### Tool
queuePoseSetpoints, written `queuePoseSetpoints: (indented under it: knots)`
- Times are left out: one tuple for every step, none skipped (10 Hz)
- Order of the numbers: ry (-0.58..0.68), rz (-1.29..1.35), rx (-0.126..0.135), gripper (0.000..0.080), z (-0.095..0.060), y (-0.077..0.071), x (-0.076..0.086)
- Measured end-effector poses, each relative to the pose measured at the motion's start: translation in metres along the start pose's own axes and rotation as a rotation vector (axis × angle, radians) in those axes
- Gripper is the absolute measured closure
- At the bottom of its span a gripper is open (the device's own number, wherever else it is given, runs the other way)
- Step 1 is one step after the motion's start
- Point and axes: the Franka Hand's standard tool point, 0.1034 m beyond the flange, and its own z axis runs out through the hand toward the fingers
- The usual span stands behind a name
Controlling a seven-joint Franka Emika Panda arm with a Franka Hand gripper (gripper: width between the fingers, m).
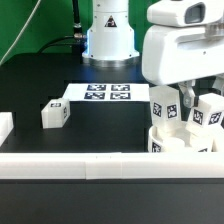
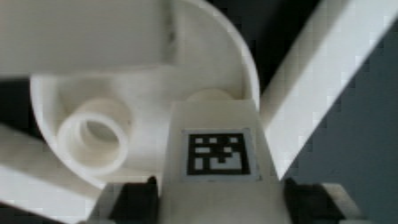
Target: Assemble stool
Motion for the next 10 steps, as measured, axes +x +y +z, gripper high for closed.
queuePoseSetpoints:
  knots:
    - [0.013, 0.129, 0.0, 0.0465, 0.0006, -0.0035, 0.0004]
    - [0.014, 0.221, 0.0, 0.0465, 0.0007, -0.0037, 0.0005]
    - [0.014, 0.332, 0.006, 0.0465, 0.0008, -0.0034, 0.0005]
    - [0.013, 0.436, 0.007, 0.0465, 0.001, -0.0035, 0.0004]
    - [0.008, 0.563, 0.012, 0.0465, 0.0011, -0.0033, 0.0]
    - [0.004, 0.644, 0.014, 0.0465, 0.0011, -0.003, 0.0]
    - [0.004, 0.671, 0.015, 0.0465, 0.0012, -0.0031, 0.0]
    - [0.003, 0.752, 0.016, 0.0465, 0.0012, -0.0029, 0.0001]
    - [0.003, 0.813, 0.017, 0.0464, 0.0012, -0.0029, 0.0001]
    - [0.002, 0.856, 0.018, 0.0464, 0.0013, -0.003, 0.0001]
